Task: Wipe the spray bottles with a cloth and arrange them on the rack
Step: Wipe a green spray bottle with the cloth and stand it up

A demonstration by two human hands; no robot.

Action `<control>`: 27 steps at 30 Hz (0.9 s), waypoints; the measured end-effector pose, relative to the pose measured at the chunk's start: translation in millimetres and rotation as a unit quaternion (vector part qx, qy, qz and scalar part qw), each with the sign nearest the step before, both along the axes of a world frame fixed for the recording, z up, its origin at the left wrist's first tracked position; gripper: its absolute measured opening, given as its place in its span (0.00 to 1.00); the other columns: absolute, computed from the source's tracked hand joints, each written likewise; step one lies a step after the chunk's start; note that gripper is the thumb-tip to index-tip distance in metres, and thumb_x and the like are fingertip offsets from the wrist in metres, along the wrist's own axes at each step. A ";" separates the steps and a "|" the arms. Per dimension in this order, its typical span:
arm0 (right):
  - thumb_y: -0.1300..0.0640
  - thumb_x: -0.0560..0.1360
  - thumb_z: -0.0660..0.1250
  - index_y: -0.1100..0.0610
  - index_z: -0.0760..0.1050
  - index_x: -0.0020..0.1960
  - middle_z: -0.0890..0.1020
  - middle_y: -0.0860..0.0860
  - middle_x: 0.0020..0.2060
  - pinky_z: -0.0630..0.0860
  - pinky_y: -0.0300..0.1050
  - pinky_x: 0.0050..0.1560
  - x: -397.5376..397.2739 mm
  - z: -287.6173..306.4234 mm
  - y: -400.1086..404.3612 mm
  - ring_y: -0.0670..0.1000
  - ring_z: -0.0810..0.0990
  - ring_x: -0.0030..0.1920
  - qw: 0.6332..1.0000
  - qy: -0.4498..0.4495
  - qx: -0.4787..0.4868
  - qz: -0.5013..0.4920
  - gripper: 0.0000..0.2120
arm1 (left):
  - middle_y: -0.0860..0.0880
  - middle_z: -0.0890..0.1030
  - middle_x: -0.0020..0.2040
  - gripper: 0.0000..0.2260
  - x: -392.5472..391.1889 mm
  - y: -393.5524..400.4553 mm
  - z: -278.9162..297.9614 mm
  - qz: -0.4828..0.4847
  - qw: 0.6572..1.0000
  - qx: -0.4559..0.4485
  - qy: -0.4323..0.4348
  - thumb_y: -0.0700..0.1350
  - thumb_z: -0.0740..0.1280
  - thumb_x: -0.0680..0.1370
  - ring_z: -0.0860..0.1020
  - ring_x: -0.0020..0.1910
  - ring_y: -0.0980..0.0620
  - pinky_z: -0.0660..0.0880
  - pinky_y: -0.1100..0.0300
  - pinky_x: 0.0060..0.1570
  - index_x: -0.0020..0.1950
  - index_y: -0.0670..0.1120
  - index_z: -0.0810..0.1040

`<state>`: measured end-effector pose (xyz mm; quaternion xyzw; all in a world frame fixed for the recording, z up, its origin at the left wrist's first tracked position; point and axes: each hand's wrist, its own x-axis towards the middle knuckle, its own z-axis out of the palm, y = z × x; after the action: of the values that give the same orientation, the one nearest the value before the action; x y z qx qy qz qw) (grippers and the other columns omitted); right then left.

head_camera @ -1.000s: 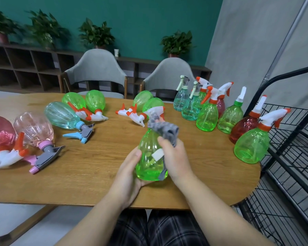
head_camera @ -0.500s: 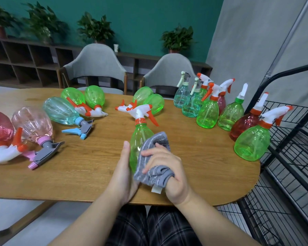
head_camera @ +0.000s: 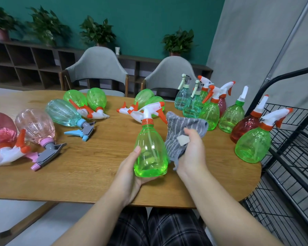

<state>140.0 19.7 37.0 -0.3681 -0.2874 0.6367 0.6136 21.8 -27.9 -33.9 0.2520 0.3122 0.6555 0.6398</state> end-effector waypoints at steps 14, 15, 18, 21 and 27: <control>0.59 0.66 0.55 0.44 0.76 0.61 0.66 0.32 0.67 0.51 0.41 0.74 -9.7 -48.4 -2.8 0.42 0.55 0.75 0.805 -0.435 0.390 0.101 0.27 | 0.45 0.81 0.63 0.26 1.1 1.0 -1.8 0.009 0.999 0.029 0.016 0.58 0.58 0.75 0.81 0.58 0.49 0.80 0.50 0.43 0.70 0.49 0.73; 0.57 0.64 0.54 0.46 0.79 0.58 0.69 0.32 0.66 0.52 0.40 0.74 -7.4 -50.3 -3.5 0.43 0.56 0.75 0.804 -0.424 0.403 0.105 0.26 | 0.44 0.80 0.63 0.27 1.0 0.6 -1.2 0.007 0.999 0.031 0.013 0.59 0.57 0.75 0.81 0.59 0.49 0.80 0.50 0.44 0.70 0.48 0.72; 0.58 0.63 0.55 0.57 0.82 0.47 0.80 0.40 0.58 0.58 0.38 0.71 -3.6 -53.0 -8.6 0.45 0.64 0.72 0.804 -0.384 0.441 0.110 0.21 | 0.42 0.80 0.64 0.28 -0.1 -0.3 -0.1 0.006 1.000 0.028 -0.003 0.60 0.55 0.76 0.80 0.60 0.47 0.81 0.53 0.47 0.70 0.47 0.72; 0.59 0.64 0.57 0.58 0.83 0.45 0.84 0.48 0.49 0.66 0.41 0.66 -1.2 -57.5 -11.3 0.50 0.71 0.68 0.807 -0.342 0.471 0.100 0.17 | 0.41 0.79 0.65 0.31 -2.1 -0.8 -0.3 0.009 1.000 0.013 -0.005 0.64 0.57 0.76 0.79 0.62 0.45 0.81 0.53 0.48 0.71 0.45 0.72; 0.56 0.65 0.57 0.60 0.79 0.34 0.80 0.55 0.37 0.70 0.40 0.55 5.5 -63.2 -13.0 0.50 0.78 0.52 0.848 -0.275 0.442 0.102 0.13 | 0.37 0.79 0.64 0.46 -4.2 2.9 -3.7 0.042 0.999 -0.006 0.001 0.65 0.79 0.60 0.80 0.59 0.40 0.81 0.48 0.45 0.70 0.42 0.71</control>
<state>145.5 6.7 -26.2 -0.1867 -0.7313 0.3741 0.5389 17.5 -25.0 -37.5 0.2356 0.3265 0.6798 0.6130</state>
